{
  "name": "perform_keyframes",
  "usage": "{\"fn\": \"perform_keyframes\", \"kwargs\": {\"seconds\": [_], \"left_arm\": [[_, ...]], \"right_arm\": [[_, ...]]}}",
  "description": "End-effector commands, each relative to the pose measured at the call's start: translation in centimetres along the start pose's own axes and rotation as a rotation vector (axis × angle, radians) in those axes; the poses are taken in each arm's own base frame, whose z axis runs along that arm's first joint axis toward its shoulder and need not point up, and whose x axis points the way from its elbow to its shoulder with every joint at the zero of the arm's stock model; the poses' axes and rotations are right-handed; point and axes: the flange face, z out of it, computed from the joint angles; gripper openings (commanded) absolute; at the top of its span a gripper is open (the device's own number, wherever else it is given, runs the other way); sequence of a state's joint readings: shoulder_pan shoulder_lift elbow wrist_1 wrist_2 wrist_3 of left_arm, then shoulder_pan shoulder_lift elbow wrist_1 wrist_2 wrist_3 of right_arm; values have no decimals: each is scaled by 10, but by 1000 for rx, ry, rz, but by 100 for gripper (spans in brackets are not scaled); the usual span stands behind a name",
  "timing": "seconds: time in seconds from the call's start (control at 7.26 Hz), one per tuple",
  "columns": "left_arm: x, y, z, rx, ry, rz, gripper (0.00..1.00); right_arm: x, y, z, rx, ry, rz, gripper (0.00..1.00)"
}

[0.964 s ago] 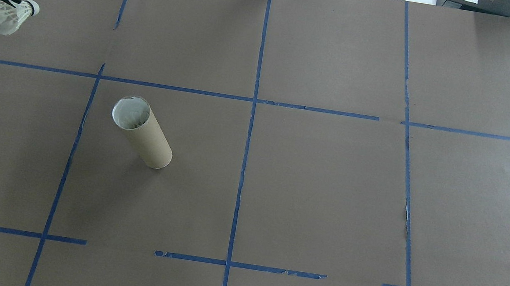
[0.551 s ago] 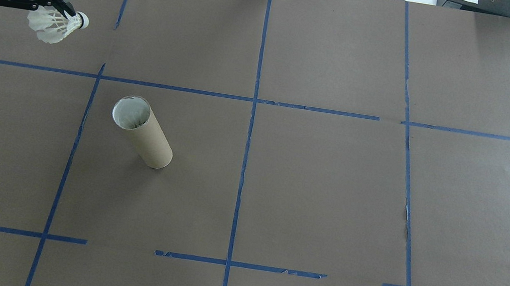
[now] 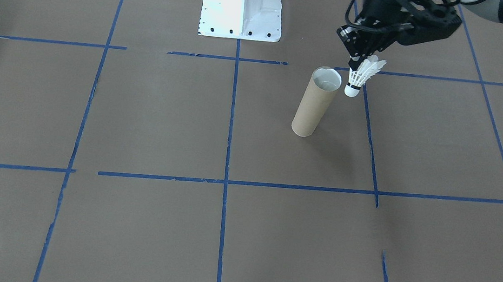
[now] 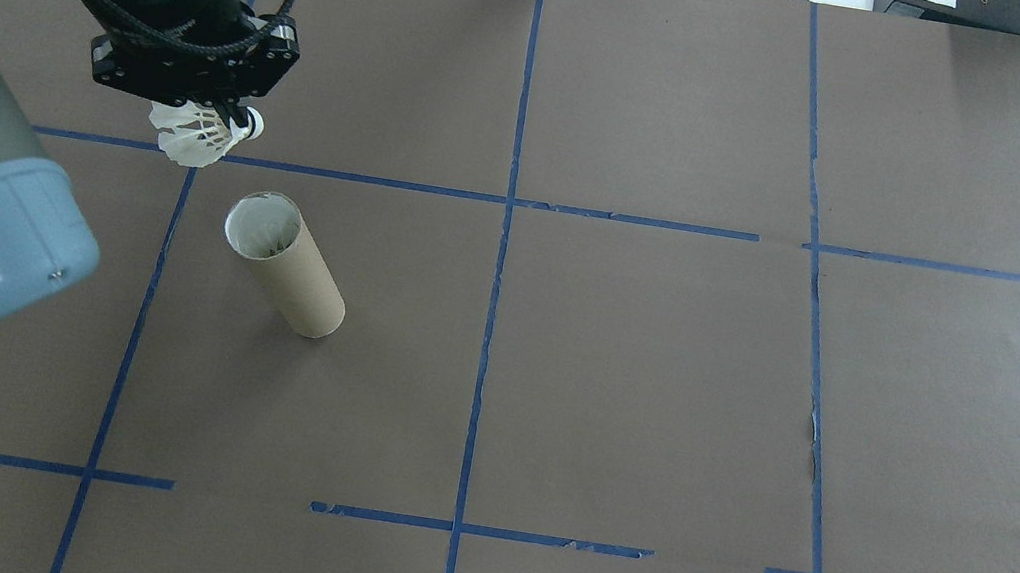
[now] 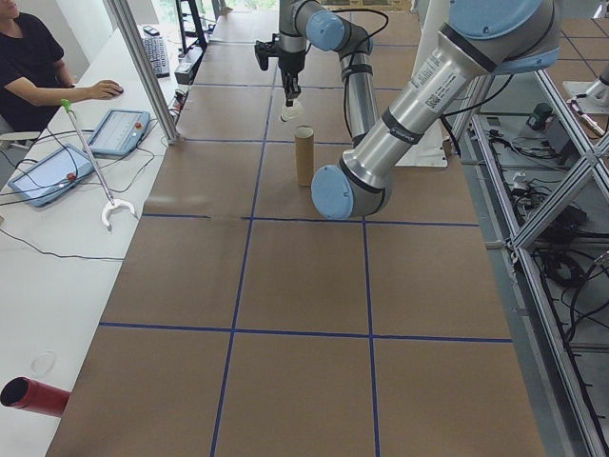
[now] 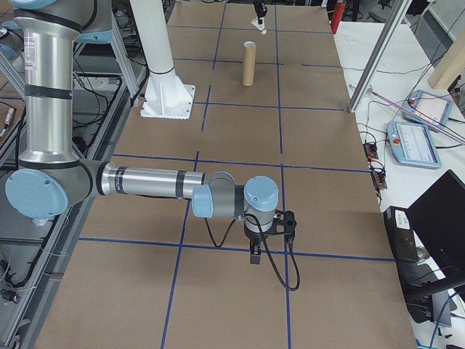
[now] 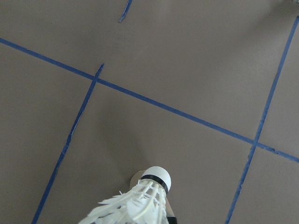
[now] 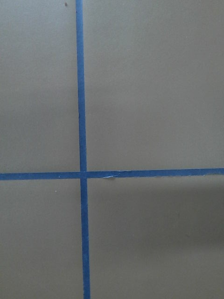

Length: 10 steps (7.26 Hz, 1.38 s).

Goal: Collect badminton balls into bucket

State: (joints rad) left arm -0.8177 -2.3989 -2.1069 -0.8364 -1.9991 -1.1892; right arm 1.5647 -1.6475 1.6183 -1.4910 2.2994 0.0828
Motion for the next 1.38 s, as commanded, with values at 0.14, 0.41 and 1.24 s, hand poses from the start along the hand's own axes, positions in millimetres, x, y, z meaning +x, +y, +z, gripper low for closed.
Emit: {"fn": "perform_keyframes", "kwargs": {"seconds": [0.14,0.41,1.24], "left_arm": [[43,-1,-22,-1,-154,387,0],[48,-5,-1,1,-278,457,0],[59,28,44,-108,-396,507,0]], "right_arm": [[0,0,0,0,0,0,100],[0,0,0,0,0,0,100],[0,0,0,0,0,0,100]]}}
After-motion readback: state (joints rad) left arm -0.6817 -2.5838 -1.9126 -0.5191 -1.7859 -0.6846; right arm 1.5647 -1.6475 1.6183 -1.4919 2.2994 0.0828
